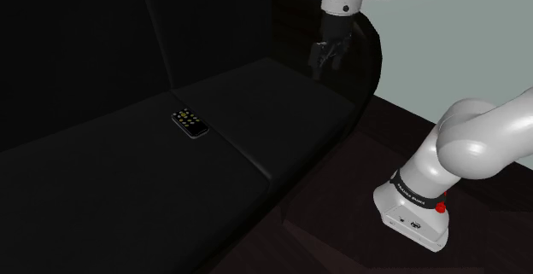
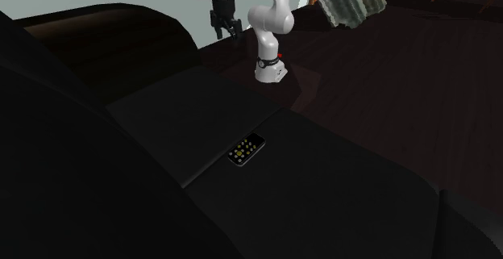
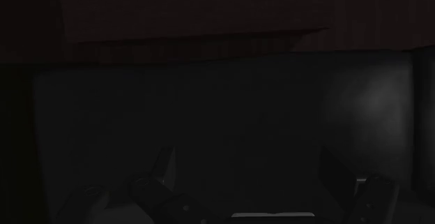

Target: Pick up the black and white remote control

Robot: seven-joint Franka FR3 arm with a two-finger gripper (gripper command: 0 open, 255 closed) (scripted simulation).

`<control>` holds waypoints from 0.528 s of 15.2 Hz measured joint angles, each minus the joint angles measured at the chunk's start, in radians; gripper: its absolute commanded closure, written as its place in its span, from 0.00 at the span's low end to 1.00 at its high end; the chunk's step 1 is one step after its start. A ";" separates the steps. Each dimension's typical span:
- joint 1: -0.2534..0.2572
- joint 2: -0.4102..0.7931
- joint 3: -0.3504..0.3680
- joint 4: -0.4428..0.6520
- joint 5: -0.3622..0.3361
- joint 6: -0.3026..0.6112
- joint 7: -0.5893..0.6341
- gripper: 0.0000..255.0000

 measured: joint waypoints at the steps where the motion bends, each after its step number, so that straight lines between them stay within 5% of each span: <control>1: 0.006 0.036 0.015 0.009 0.007 0.029 0.016 0.00; 8: 0.036 0.251 0.101 0.119 0.023 0.156 0.119 0.00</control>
